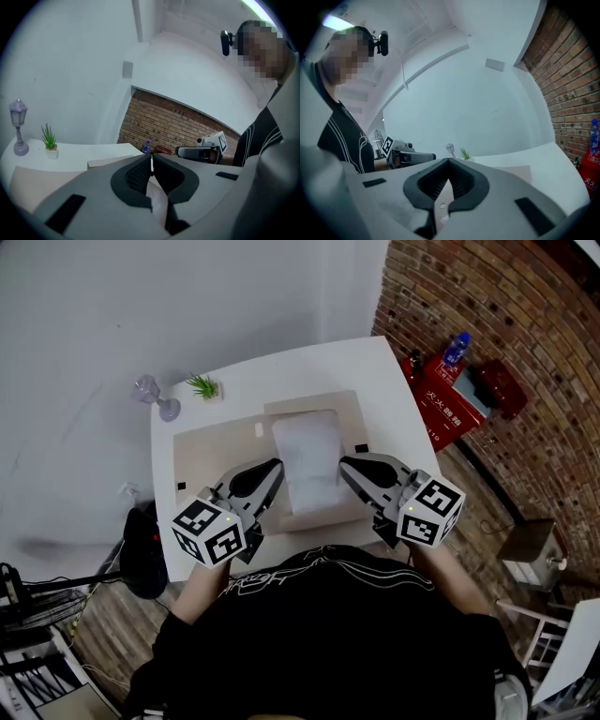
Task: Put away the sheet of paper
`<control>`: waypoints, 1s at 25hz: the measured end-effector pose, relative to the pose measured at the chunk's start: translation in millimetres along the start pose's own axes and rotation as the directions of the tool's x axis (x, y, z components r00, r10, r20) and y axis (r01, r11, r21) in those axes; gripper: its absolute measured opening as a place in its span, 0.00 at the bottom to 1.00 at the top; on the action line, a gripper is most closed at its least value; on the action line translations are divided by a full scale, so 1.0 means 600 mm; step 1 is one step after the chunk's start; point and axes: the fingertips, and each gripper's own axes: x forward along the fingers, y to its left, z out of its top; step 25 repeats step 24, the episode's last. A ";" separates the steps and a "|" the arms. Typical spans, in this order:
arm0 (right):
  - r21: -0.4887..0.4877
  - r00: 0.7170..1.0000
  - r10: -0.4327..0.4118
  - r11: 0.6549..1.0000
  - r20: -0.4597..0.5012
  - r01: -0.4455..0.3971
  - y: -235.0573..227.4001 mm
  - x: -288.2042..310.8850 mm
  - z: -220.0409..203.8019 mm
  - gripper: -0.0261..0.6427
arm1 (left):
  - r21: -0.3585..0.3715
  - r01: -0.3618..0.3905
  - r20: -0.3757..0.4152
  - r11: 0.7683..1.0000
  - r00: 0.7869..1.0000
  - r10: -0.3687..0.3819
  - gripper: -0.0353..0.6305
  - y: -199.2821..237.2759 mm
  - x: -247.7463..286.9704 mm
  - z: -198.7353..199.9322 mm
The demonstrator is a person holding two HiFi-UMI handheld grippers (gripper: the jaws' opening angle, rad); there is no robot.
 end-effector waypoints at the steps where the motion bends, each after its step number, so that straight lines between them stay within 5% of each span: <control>1: -0.006 1.000 0.005 1.000 -0.001 -0.005 0.003 0.001 0.000 0.04 | 0.017 -0.004 -0.007 1.000 1.000 0.004 0.11 -0.003 0.000 -0.002; 25: -0.064 0.998 0.037 0.997 -0.045 -0.039 0.004 0.023 -0.006 0.04 | 0.036 -0.043 -0.034 0.998 0.998 0.044 0.11 0.010 0.003 -0.017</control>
